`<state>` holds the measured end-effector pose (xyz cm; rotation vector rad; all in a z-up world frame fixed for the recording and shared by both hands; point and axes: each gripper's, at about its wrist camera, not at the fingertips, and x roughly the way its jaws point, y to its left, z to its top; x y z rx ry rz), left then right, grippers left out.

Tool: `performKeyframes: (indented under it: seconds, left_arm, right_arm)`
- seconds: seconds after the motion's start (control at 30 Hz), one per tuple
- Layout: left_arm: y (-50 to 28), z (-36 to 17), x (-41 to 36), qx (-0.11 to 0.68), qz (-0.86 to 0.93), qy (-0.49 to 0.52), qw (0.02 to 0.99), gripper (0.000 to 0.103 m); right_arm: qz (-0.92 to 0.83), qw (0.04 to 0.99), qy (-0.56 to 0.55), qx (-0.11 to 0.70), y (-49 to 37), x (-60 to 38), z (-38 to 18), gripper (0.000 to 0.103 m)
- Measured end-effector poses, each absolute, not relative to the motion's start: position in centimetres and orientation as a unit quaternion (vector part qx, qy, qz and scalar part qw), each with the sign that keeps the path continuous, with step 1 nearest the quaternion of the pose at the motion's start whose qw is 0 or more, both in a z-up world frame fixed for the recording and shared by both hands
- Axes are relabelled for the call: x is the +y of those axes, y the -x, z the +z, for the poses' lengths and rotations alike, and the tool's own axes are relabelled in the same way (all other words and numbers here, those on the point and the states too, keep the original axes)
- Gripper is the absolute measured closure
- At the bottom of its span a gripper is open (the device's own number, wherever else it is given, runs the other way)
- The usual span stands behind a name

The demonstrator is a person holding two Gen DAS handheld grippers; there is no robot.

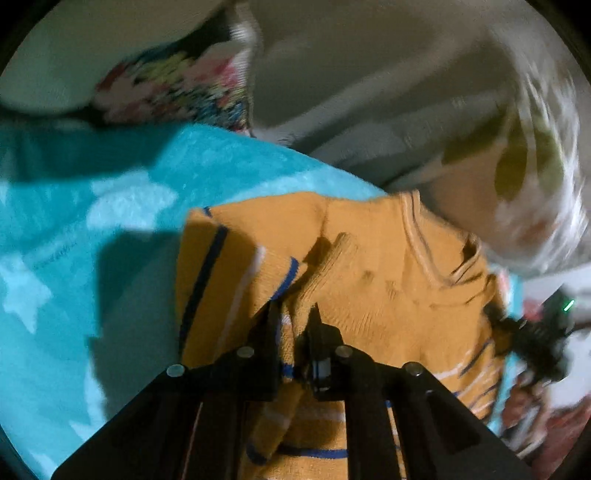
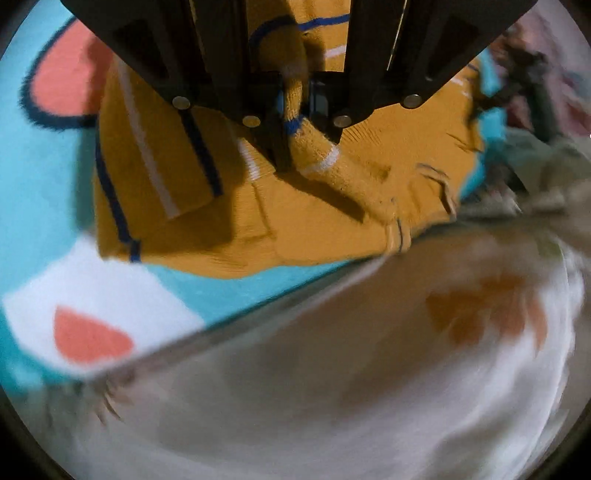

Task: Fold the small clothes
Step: 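Fold the hem up toward the collar with the right gripper while the left gripper grasps the hem, then lay the folded hem on the sweater and open both grippers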

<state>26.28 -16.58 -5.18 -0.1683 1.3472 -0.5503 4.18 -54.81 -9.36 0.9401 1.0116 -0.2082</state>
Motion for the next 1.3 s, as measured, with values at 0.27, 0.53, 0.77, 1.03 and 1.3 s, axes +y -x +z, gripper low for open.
performKeyframes:
  seconds: [0.27, 0.53, 0.77, 1.03, 1.3]
  left_arm:
    - [-26.5, -4.3, -12.4, 0.610, -0.219, 0.153, 0.746, 0.072]
    - [-24.0, -2.5, -10.2, 0.597, -0.195, 0.124, 0.769, 0.060]
    - [-17.4, -2.2, -9.1, 0.587, -0.228, 0.063, 0.774, 0.043]
    - [-12.6, -5.5, -10.9, 0.607, -0.261, -0.003, 0.751, 0.046]
    - [-13.5, -3.5, -10.3, 0.599, -0.212, -0.064, 0.769, 0.089]
  right_arm:
    - [-0.110, 0.763, -0.457, 0.444, -2.0, -57.0, -7.9, 0.060]
    - [-0.131, 0.789, -0.404, 0.444, 1.6, -56.9, -5.2, 0.048]
    - [-0.102, 0.797, -0.387, 0.453, 7.3, -54.5, -4.6, 0.047]
    - [-0.080, 0.803, -0.337, 0.485, 9.3, -48.6, -7.2, 0.081]
    - [-0.109, 0.783, -0.379, 0.481, 10.7, -52.4, -7.8, 0.094]
